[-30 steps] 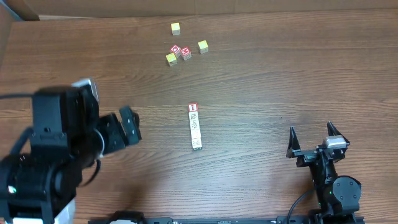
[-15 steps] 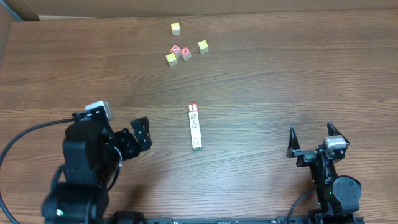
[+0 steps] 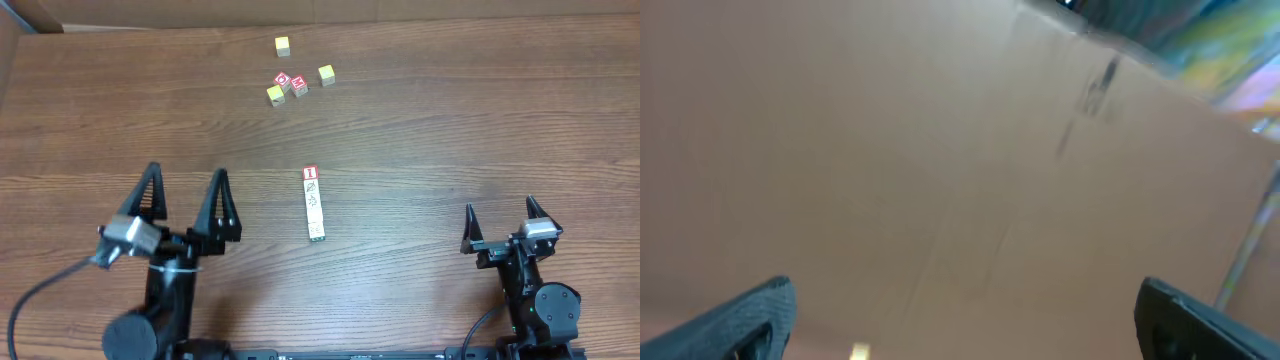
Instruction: Flip 5 blocks
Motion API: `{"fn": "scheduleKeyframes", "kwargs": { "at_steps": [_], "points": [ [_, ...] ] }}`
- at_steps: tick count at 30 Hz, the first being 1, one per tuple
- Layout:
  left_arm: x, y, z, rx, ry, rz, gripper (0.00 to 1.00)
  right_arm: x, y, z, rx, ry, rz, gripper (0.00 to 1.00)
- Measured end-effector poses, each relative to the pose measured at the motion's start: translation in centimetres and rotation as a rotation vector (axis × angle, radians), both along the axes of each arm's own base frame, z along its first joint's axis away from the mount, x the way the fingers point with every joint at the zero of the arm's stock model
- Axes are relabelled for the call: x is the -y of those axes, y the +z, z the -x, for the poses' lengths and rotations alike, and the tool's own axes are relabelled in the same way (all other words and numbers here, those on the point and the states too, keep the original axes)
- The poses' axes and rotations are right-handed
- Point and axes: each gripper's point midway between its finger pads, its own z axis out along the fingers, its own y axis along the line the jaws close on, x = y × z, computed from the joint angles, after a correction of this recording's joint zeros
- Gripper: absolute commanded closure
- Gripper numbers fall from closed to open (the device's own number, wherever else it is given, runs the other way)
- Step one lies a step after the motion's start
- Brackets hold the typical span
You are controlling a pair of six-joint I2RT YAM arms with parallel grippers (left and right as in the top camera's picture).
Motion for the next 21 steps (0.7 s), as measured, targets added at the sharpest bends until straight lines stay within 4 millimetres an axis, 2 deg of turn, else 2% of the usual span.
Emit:
{"fn": "scheduleKeyframes", "kwargs": {
  "at_steps": [9, 21],
  "points": [
    [-0.1, -4.5, 1.2, 0.094, 0.0, 0.006, 0.0, 0.0, 0.0, 0.0, -0.001, 0.0, 0.0, 0.0],
    [0.0, -9.4, 0.1, 0.024, 0.002, 0.002, 0.0, 0.0, 0.0, 0.0, 0.0, 0.0, 0.001, 0.0]
  ]
}}
